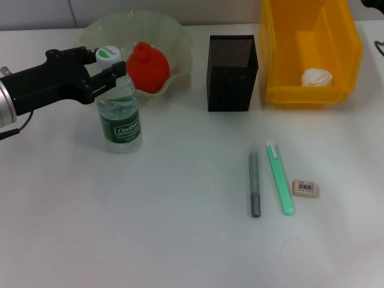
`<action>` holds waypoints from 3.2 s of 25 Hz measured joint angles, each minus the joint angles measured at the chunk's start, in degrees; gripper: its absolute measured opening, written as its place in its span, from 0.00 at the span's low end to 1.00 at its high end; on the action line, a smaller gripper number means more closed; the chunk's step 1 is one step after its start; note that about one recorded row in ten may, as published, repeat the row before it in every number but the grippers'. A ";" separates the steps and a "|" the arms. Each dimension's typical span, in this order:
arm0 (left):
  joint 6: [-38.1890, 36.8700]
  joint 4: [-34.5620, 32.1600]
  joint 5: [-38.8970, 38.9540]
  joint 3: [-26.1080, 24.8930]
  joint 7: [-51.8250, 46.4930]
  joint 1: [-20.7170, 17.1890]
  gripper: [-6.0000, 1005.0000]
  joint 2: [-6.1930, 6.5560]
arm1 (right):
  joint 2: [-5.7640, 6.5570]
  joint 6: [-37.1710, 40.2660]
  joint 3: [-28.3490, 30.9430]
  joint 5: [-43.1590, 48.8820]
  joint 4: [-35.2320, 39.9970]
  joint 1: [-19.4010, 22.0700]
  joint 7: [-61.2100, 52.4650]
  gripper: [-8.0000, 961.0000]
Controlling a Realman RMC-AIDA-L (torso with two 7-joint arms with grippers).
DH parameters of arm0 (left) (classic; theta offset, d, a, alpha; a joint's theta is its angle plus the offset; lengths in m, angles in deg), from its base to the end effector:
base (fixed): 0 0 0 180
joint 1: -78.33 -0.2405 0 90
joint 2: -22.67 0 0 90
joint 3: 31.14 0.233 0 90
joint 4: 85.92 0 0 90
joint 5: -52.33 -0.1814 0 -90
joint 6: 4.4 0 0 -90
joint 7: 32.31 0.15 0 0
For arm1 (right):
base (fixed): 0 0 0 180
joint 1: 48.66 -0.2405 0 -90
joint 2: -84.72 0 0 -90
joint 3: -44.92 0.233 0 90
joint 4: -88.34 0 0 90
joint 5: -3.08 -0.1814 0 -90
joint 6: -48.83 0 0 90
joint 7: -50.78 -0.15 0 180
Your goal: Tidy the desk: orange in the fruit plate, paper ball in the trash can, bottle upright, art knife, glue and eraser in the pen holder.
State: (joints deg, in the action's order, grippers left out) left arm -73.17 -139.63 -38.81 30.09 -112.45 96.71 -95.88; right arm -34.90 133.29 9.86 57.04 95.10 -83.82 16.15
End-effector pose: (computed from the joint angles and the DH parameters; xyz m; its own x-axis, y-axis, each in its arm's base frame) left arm -0.2247 0.3195 0.0334 0.8109 0.1909 0.5531 0.4782 -0.7609 -0.4385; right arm 0.2116 0.3474 0.0525 0.4304 0.2881 -0.8554 -0.7180 -0.4651 -0.5179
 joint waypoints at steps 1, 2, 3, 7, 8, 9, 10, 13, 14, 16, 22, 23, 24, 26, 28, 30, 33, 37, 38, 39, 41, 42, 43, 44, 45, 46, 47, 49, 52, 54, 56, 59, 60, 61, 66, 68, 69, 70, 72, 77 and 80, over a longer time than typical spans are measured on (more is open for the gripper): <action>0.00 0.03 0.00 -0.04 0.00 -0.01 0.50 0.00 | 0.00 0.00 0.00 0.00 0.00 0.00 0.00 0.79; 0.00 0.20 -0.33 -0.03 0.00 -0.09 0.50 -0.01 | 0.00 -0.04 0.00 0.00 0.00 0.00 0.00 0.79; 0.00 0.20 -0.33 -0.03 0.00 -0.09 0.50 -0.01 | 0.00 -0.04 0.00 0.00 0.00 0.00 0.00 0.79; -0.43 -0.13 -0.37 -0.27 0.00 -0.15 0.51 0.03 | 0.00 -0.11 0.00 0.01 -0.04 0.14 0.00 0.79; -0.43 -0.13 -0.37 -0.27 0.00 -0.15 0.55 0.03 | 0.00 -0.11 0.00 0.01 -0.04 0.14 0.00 0.79; -0.48 -0.24 -0.37 -0.33 0.00 -0.16 0.59 0.03 | 0.00 -0.15 0.00 0.01 -0.08 0.27 0.00 0.79; -0.56 -0.37 -0.37 -0.42 0.00 -0.18 0.64 0.04 | 0.00 -0.15 0.00 0.01 -0.08 0.27 0.00 0.79; -1.37 -0.48 0.25 -0.96 0.15 -0.09 0.73 0.11 | 0.00 -0.17 0.00 0.01 -0.15 0.44 0.00 0.79; -2.07 -0.53 0.81 -1.23 0.46 0.00 0.73 0.14 | 0.00 -0.17 0.00 -0.01 -0.18 0.49 0.00 0.79; -3.77 -0.66 2.11 -2.00 1.06 0.18 0.74 0.18 | 0.00 -0.16 0.00 -0.02 -0.20 0.52 0.00 0.79; -11.83 -1.04 4.81 -8.02 1.95 1.40 0.75 0.25 | 0.09 0.18 -0.58 0.18 0.12 0.58 -0.82 0.79; -11.83 -1.04 4.81 -8.02 1.95 1.40 0.75 0.25 | 0.09 0.18 -0.58 0.18 0.12 0.58 -0.82 0.79; -13.88 -0.93 6.38 -9.66 1.98 1.71 0.75 0.26 | 0.24 0.20 -2.67 0.32 1.41 0.87 -3.31 0.79; -14.65 -0.79 7.29 -10.45 2.00 1.80 0.75 0.26 | 0.30 0.11 -4.48 0.36 2.79 1.25 -4.86 0.79; -15.89 -0.59 8.75 -11.47 2.04 1.88 0.75 0.26 | 0.38 -0.20 -8.44 0.40 6.25 2.31 -8.05 0.79; -16.87 -0.59 9.57 -12.05 1.93 1.98 0.75 0.39 | 0.40 -0.65 -13.49 0.90 12.22 4.18 -13.24 0.79; -18.27 -0.42 9.94 -13.48 1.51 2.01 0.75 0.72 | 0.43 -2.42 -17.92 5.24 23.09 7.28 -22.94 0.79; -18.68 1.81 9.99 -15.84 1.39 2.06 0.74 0.85 | 0.44 -4.56 -18.67 24.28 41.12 8.49 -46.54 0.79; -18.59 2.13 9.99 -15.98 1.39 2.10 0.74 0.87 | 0.44 -4.56 -18.67 24.28 41.12 8.49 -46.54 0.79; -18.59 2.13 9.99 -15.98 1.39 2.10 0.74 0.87 | 0.46 -4.54 -18.68 27.83 44.19 8.33 -51.42 0.79; -18.33 2.33 10.00 -16.13 1.39 2.15 0.74 0.90 | 0.51 -4.36 -18.97 36.37 51.55 7.64 -62.78 0.79; -17.77 2.36 10.01 -16.19 1.40 2.16 0.74 0.87 | 0.52 -4.02 -20.14 45.85 58.69 6.65 -74.97 0.79; -17.77 2.36 10.01 -16.19 1.40 2.16 0.74 0.87 | 0.52 -4.02 -20.14 45.85 58.69 6.65 -74.97 0.79; -17.38 2.37 10.02 -16.23 1.50 2.16 0.74 0.83 | 0.52 -3.86 -21.43 51.69 62.95 5.75 -82.66 0.79; -16.86 2.38 10.01 -16.27 1.66 2.16 0.74 0.77 | 0.53 -3.62 -22.40 56.48 65.65 5.07 -88.62 0.79; -16.47 2.38 9.98 -16.26 1.81 2.18 0.74 0.71 | 0.53 -3.21 -23.61 61.41 68.33 4.13 -95.01 0.79; -15.32 2.39 9.73 -16.28 2.11 2.21 0.74 0.62 | 0.53 -1.13 -25.76 70.97 71.78 1.79 -105.34 0.79; -14.64 2.39 9.65 -16.27 2.43 2.27 0.74 0.57 | 0.52 0.25 -26.54 74.74 72.54 0.73 -109.33 0.79; -12.98 2.39 9.59 -16.04 3.61 2.35 0.74 0.50 | 0.53 8.91 -27.57 88.68 71.73 -5.49 -121.13 0.79; -12.32 2.54 9.57 -15.95 4.59 2.50 0.74 0.48 | 0.53 10.55 -27.60 91.50 70.95 -6.88 -122.95 0.79; -11.67 2.82 9.56 -15.93 5.65 2.79 0.74 0.48 | 0.53 12.04 -27.92 95.70 68.68 -9.03 -125.62 0.79; -10.41 3.03 9.49 -15.80 6.51 3.48 0.74 0.60 | 0.51 12.38 -29.72 102.54 63.81 -12.18 -128.81 0.79; -10.06 3.08 9.47 -15.73 6.56 3.74 0.74 0.68 | 0.45 12.03 -30.45 104.22 62.03 -13.08 -129.27 0.79; -9.75 3.28 9.46 -15.66 6.75 4.07 0.74 0.78 | 0.40 10.95 -31.22 105.43 59.91 -13.93 -129.45 0.78; -9.43 3.69 8.17 -15.65 7.46 5.23 0.74 0.71 | 0.19 3.94 -35.32 106.42 50.76 -16.62 -129.49 0.78; -9.42 3.70 7.30 -15.69 7.50 5.46 0.74 0.60 | 0.13 1.91 -36.41 106.42 47.84 -17.61 -129.40 0.78; -9.42 3.70 7.09 -15.70 7.51 5.49 0.74 0.55 | 0.09 1.24 -36.89 106.24 46.84 -17.97 -129.37 0.78; -9.42 3.70 7.00 -15.69 7.52 5.49 0.74 0.53 | 0.06 0.52 -37.46 105.89 45.79 -18.35 -129.35 0.77; -9.43 3.70 6.86 -15.69 7.53 5.42 0.74 0.50 | -0.02 -0.92 -39.31 104.15 43.42 -19.04 -129.35 0.77; -9.50 3.71 6.70 -15.89 7.94 4.95 0.74 0.40 | -0.01 -2.67 -40.29 103.06 40.77 -19.96 -129.36 0.78; -9.56 3.71 6.67 -15.95 8.17 4.55 0.74 0.39 | -0.01 -3.38 -40.98 102.54 38.88 -20.73 -129.36 0.77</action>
State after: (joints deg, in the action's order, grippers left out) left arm -82.73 -135.93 -32.14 14.14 -104.28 101.26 -95.50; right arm -34.91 129.91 -31.12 159.58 133.98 -104.55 -113.21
